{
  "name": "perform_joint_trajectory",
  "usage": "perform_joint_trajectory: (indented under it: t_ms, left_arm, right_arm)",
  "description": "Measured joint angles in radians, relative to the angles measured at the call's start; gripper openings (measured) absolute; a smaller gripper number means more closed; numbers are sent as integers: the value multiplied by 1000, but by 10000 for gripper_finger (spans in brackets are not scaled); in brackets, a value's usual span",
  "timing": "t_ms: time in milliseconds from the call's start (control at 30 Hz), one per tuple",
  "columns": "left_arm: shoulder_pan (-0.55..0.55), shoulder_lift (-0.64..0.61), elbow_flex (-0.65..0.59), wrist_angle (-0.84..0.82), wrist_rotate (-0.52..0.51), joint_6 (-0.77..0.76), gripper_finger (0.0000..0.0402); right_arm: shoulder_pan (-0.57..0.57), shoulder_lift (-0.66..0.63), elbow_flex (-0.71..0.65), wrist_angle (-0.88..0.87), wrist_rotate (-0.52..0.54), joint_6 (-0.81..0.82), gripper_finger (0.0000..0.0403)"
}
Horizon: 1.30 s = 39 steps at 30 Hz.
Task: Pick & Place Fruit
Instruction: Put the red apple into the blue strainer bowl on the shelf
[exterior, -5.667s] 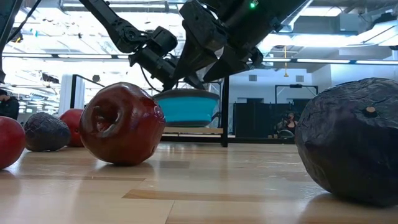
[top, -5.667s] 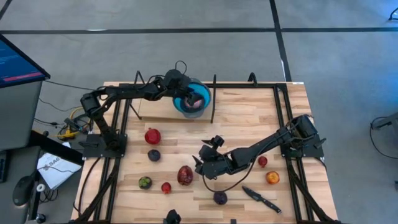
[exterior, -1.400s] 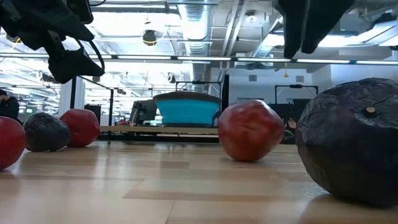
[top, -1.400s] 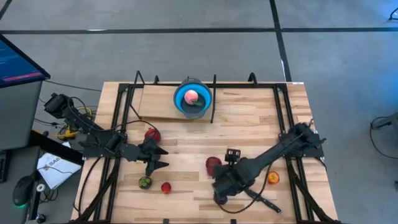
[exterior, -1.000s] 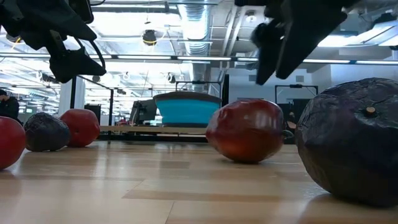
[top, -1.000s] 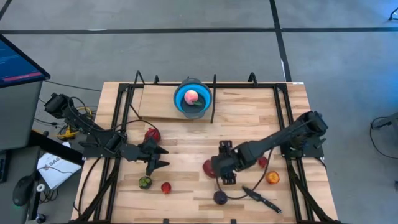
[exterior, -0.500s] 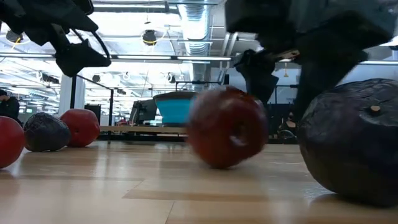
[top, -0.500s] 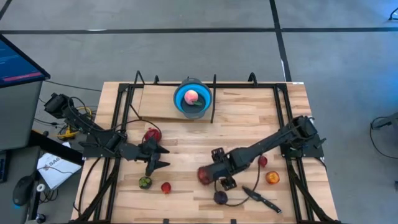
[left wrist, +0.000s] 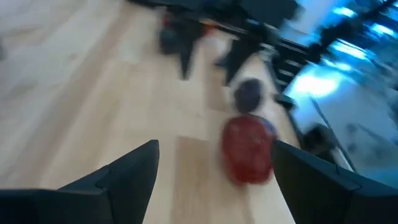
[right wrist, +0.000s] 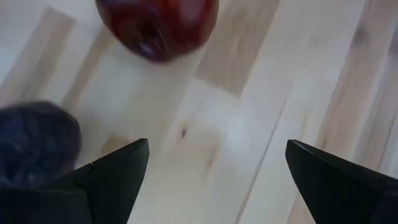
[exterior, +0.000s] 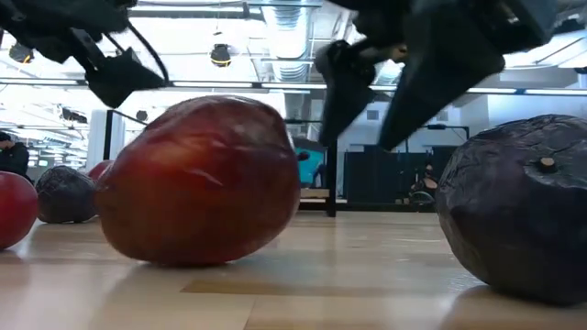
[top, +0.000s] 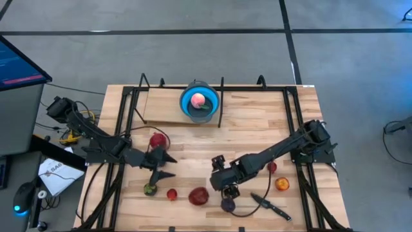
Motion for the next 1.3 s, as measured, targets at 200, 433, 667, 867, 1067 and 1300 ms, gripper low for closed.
perform_joint_trajectory:
  t_ms: [200, 433, 667, 867, 1067, 1300]
  left_arm:
    - [-72, 198, 93, 95, 24, 119, 292]
    - [-66, 478, 285, 99, 17, 54, 292]
    - [-64, 619, 368, 99, 49, -244, 304]
    - [-60, 667, 368, 102, 63, -553, 308]
    - [-44, 736, 368, 190, 113, -681, 308]
    - [-40, 797, 369, 312, 140, -674, 308]
  right_arm:
    - [1, 0, 0, 72, -5, 48, 372]
    - [9, 9, -5, 97, -29, 183, 366]
    - [34, 9, -12, 43, -26, 421, 355]
    - [56, 9, -39, 58, -65, 576, 349]
    - [24, 9, -85, 227, -195, 722, 349]
    - [-1, 31, -92, 355, -304, 755, 348]
